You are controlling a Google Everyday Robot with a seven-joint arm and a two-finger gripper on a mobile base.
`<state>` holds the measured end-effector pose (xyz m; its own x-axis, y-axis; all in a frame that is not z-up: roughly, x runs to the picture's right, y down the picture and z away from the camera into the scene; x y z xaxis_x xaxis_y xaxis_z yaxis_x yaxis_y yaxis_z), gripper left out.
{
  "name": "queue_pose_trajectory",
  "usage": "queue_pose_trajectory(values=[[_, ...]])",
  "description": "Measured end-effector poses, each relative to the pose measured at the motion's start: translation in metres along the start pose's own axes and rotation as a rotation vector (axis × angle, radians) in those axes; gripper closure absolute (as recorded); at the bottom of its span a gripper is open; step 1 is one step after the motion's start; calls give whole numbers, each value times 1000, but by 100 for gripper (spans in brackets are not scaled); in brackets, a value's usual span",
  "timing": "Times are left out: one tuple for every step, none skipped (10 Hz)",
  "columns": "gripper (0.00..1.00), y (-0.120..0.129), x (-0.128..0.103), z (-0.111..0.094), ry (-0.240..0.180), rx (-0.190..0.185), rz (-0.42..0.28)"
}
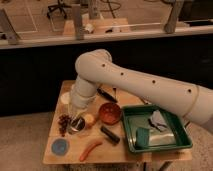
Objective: Stack cups on top of each other
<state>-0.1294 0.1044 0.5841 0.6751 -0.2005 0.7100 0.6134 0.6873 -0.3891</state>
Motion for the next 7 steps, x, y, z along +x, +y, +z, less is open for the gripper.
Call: queue_pose_trajectory(values=[[91, 0, 1, 0, 0, 0, 1], [91, -1, 0, 2, 0, -5, -3], [91, -4, -6, 11, -12, -18, -19], [91, -10, -13, 22, -24, -31, -39], [91, -17, -23, 34, -33, -47, -57], [91, -24, -33, 48, -44, -66, -78], [91, -30, -42, 59, -54, -82, -95]])
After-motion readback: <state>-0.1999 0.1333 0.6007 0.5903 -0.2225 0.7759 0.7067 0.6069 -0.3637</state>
